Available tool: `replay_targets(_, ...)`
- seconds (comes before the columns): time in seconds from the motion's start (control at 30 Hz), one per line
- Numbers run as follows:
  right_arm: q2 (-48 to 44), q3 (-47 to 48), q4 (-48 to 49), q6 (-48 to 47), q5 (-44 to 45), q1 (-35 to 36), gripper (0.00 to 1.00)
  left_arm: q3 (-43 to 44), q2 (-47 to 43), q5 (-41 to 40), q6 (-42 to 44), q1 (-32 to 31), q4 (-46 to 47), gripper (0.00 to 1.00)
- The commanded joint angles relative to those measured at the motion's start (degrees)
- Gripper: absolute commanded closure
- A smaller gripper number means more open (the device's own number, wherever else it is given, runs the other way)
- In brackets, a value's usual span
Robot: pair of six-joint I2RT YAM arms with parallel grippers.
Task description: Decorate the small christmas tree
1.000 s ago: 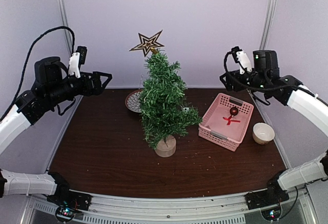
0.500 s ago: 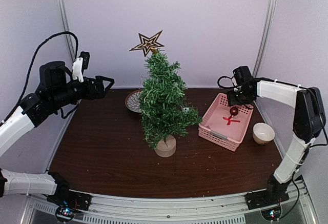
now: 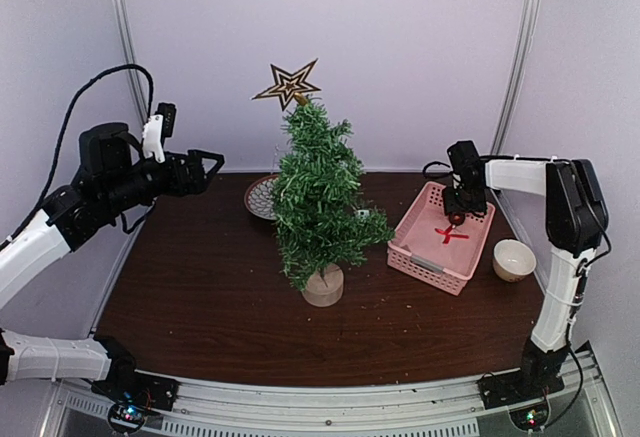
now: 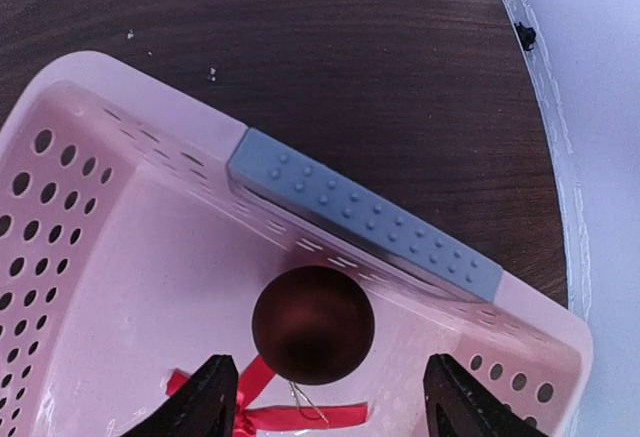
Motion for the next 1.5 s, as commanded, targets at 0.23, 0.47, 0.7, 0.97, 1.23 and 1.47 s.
replay_targets(0.23, 6.51, 6.17, -0.89, 1.57, -0.46, -1.34, 0.33, -1.4, -0.62, -0.76, 0.1, 0.36, 4.36, 0.04)
replay_targets(0.47, 8.02, 7.9, -2.6, 2.16, -1.52, -2.01, 0.36, -1.79, -1.15, -0.78, 0.34, 0.38, 4.65, 0.04)
replay_targets(0.7, 9.31, 8.94, -4.94, 2.44, -2.67, -2.38, 0.35, -2.02, -1.75, -0.77, 0.61, 0.34, 4.79, 0.04)
replay_targets(0.97, 10.52, 10.38, -6.37, 2.28, -3.32, -2.47, 0.37, -2.75, -2.37, -2.58, 0.69, 0.41, 5.16, 0.04)
replay_targets(1.23, 7.48, 7.87, -4.3, 2.21, -7.52, -2.35, 0.56, -3.17, -2.91, -2.6, 1.39, 0.37, 5.68, 0.04)
replay_targets(1.47, -4.21, 2.38, -1.23, 2.19, -14.27, 0.1, 0.63, -4.06, -3.46, 2.1, 2.98, 0.34, 6.61, 0.05)
